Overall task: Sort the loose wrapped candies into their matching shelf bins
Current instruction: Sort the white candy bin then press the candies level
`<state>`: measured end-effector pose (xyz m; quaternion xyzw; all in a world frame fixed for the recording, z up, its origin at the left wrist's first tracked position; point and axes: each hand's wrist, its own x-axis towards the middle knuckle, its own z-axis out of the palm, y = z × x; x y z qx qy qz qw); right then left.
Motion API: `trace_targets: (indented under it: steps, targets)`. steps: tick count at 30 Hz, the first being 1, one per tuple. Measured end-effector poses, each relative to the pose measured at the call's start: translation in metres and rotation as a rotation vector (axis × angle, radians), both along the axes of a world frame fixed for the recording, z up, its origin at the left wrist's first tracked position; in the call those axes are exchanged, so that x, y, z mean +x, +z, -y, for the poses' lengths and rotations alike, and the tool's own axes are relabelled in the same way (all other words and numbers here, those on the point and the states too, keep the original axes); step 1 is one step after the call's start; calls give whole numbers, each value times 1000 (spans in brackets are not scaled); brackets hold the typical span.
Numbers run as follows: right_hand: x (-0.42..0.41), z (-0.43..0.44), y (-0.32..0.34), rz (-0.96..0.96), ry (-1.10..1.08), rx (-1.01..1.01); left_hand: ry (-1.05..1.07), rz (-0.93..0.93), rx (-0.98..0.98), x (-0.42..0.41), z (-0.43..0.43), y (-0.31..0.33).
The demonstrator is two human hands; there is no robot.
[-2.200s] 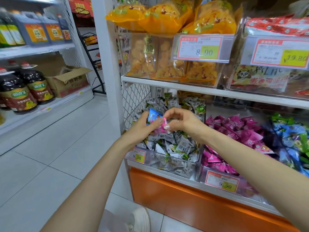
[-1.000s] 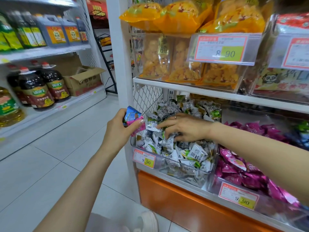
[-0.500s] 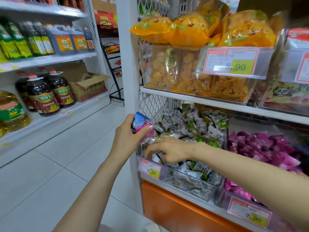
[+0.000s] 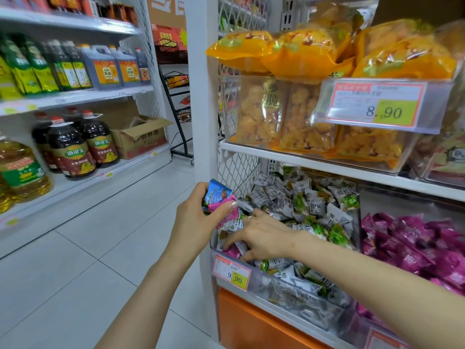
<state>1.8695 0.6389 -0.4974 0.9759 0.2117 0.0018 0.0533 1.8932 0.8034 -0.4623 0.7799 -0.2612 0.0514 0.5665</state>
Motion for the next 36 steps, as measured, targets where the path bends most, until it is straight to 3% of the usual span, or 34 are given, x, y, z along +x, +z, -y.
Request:
trace_targets:
  steps: [6, 16, 25, 30, 36]
  targets:
    - [10, -1, 1, -28, -8, -1, -26, -16, -10, -2, 2, -1]
    - [4, -8, -6, 112, -4, 7, -17, -8, -8, -1, 6, 0]
    - [-16, 18, 17, 18, -155, 428, -34, -90, -51, 0, 5, -1]
    - [-34, 32, 32, -30, -335, 825, -102, -160, -89, -3, 9, 1]
    - [-64, 42, 46, 35, -555, 1134, -191, -232, -155, -7, 19, 2]
